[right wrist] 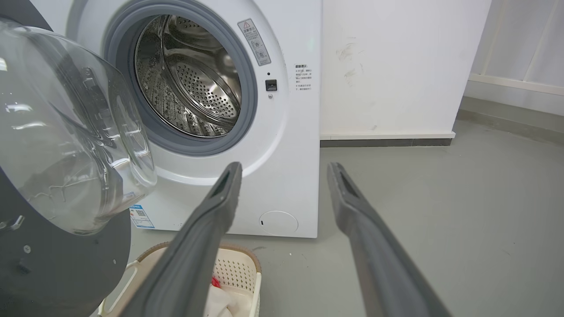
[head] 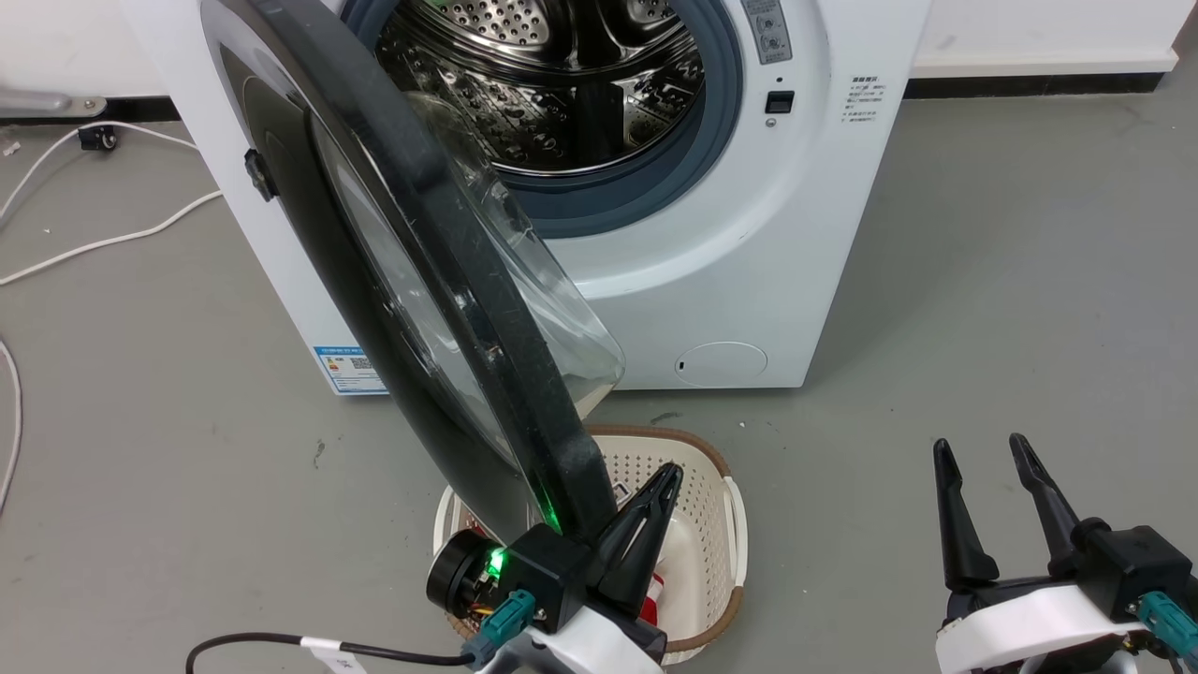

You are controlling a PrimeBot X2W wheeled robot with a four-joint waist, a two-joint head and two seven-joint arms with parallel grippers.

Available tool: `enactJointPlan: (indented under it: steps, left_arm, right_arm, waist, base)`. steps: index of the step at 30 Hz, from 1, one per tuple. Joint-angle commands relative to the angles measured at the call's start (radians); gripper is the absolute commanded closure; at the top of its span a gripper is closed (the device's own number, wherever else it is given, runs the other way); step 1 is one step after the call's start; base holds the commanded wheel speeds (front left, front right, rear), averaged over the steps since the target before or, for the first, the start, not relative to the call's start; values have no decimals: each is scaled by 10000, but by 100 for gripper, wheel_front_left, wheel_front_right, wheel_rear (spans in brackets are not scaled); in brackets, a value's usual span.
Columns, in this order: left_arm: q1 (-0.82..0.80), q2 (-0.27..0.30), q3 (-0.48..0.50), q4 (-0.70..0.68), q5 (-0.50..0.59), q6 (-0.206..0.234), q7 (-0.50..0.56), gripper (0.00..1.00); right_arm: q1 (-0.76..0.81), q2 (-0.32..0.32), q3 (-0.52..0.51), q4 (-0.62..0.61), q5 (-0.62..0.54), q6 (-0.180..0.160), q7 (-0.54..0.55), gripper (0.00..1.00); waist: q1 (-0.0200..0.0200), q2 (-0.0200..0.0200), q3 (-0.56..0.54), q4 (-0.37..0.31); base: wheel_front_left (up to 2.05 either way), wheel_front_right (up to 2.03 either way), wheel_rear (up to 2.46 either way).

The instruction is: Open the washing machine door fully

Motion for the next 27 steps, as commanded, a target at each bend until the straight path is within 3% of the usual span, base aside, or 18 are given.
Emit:
enactJointPlan:
  steps: [1,12,27]
  left_arm:
    - [-60,143,149,88,-51,129,-28,100]
    - [855,490,386,-392,-250,543,-128,100]
    - [2022,869,536,-1519,-364,1127,-1,100]
  right_arm:
    - [-135,28,7,28,62,-5,24,0]
    - [79,27,-106,-27,-17,-3,123,0]
    - [471,24,-446,-671,-286,-3,612,0]
  waist:
    - [0,0,1,13]
    - [0,0,-150,308]
    - [0,0,-140,2088]
  base:
    - [0,0,0]
    - [0,0,0]
    - [0,0,0]
